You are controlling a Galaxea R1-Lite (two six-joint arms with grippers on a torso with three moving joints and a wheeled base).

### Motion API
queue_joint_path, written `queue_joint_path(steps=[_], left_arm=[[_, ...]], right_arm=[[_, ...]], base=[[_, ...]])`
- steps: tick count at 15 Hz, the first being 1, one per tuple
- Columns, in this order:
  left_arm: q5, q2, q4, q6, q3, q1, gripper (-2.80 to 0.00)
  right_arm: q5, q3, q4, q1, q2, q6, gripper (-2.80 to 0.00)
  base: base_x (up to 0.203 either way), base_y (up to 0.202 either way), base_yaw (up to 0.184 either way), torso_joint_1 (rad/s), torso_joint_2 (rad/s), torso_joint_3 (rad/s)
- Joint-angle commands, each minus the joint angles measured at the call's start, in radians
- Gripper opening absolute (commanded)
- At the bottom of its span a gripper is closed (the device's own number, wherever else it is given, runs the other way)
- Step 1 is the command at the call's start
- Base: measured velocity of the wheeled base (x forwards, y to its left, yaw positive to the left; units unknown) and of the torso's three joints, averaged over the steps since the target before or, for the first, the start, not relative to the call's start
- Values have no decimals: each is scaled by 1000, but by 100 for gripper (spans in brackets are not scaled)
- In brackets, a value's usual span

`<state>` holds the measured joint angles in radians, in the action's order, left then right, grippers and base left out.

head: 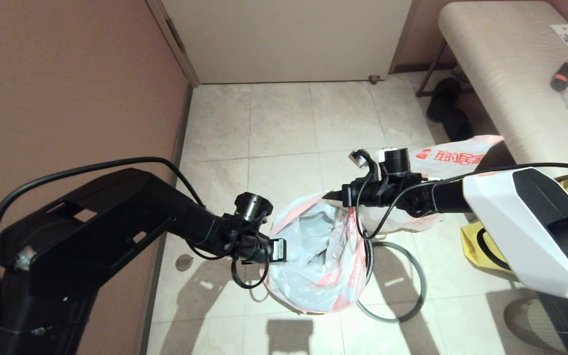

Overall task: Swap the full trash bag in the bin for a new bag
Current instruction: Put the new garbage bag on the trash can

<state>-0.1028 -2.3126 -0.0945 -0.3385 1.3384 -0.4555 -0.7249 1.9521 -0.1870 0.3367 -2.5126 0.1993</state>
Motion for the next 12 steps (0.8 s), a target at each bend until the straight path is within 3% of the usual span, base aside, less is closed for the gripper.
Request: queue_joint_path(steps=[1,4,7,10,12], left_arm=[[3,22,-53,-1,-33,-9,-280],[-28,51,-161,4,-100,-12,-280],[-43,33,-163,21,-107,-9,-280],[-52,19,-169,19,-104,0,-280],[-49,6,-195,-32,-65,26,-280]], right_arm=[[-2,-1,1,2,-2,-12,-280],[5,9,-9,-1,-27,-12,-280],[92,20,-104,-2,-72,-11,-280],[100,34,-87,-10,-104,-18,-280],[101,38,-35,-14,-115,-82,-280]], base=[[0,0,0,0,0,0],[0,0,0,0,0,0],[0,0,0,0,0,0],[0,0,0,0,0,0],[0,0,0,0,0,0]])
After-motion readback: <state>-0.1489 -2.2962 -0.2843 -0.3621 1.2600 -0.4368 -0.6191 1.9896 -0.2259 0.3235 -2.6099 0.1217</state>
